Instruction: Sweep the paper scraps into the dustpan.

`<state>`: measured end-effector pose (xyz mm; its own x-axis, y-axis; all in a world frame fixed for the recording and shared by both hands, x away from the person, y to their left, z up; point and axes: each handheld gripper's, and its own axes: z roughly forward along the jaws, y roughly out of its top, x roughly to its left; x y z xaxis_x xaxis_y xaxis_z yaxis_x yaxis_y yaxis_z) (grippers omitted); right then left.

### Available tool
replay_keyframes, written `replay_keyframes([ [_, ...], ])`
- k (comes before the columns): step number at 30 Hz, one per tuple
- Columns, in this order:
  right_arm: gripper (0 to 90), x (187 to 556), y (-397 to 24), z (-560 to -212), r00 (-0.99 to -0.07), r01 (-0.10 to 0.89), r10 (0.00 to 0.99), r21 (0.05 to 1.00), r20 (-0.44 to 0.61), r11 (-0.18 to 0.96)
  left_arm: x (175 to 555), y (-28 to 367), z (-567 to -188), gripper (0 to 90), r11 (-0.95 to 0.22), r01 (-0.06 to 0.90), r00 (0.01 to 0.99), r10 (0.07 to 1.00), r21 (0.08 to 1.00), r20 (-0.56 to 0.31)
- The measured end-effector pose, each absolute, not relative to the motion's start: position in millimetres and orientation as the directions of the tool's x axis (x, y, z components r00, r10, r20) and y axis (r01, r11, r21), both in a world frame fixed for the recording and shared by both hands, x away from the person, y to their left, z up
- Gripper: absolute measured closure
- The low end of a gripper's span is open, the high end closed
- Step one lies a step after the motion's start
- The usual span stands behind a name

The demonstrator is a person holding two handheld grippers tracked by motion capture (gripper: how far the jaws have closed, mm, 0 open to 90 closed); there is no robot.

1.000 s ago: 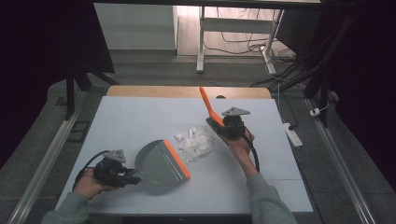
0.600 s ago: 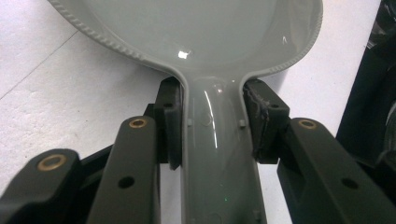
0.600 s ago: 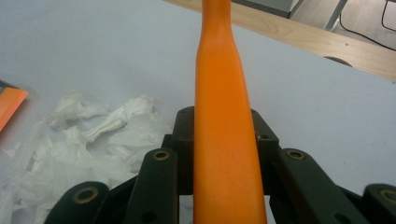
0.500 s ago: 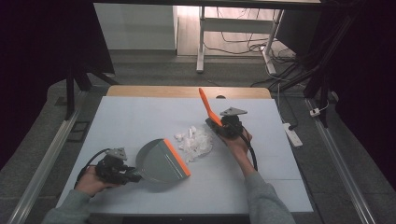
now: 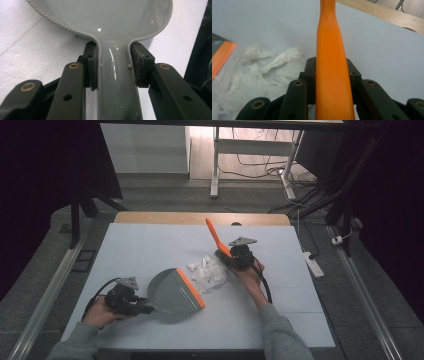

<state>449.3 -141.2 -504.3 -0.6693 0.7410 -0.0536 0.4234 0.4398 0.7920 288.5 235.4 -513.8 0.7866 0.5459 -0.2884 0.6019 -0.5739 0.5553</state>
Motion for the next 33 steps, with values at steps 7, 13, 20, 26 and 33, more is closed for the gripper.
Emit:
replay_keyframes([
  [7,70.3,445,-132,-505,-0.69,0.408,0.721,0.789,-0.064,0.46,288,235,-514,61.3,-0.573,0.604,0.785,0.547,0.555,-0.29],
  [13,70.3,440,-123,-505,-0.712,0.395,0.7,0.791,-0.058,0.468,288,235,-514,61.2,-0.572,0.604,0.785,0.548,0.555,-0.29],
  [20,70.3,435,-114,-505,-0.735,0.381,0.676,0.79,-0.057,0.481,288,235,-514,61.3,-0.573,0.604,0.785,0.547,0.554,-0.291],
  [26,70.3,432,-109,-506,-0.745,0.377,0.665,0.789,-0.053,0.485,288,234,-514,61.3,-0.572,0.604,0.785,0.547,0.555,-0.291],
  [33,70.3,429,-104,-505,-0.756,0.373,0.653,0.79,-0.046,0.487,288,234,-514,61.2,-0.573,0.604,0.785,0.547,0.554,-0.289],
])
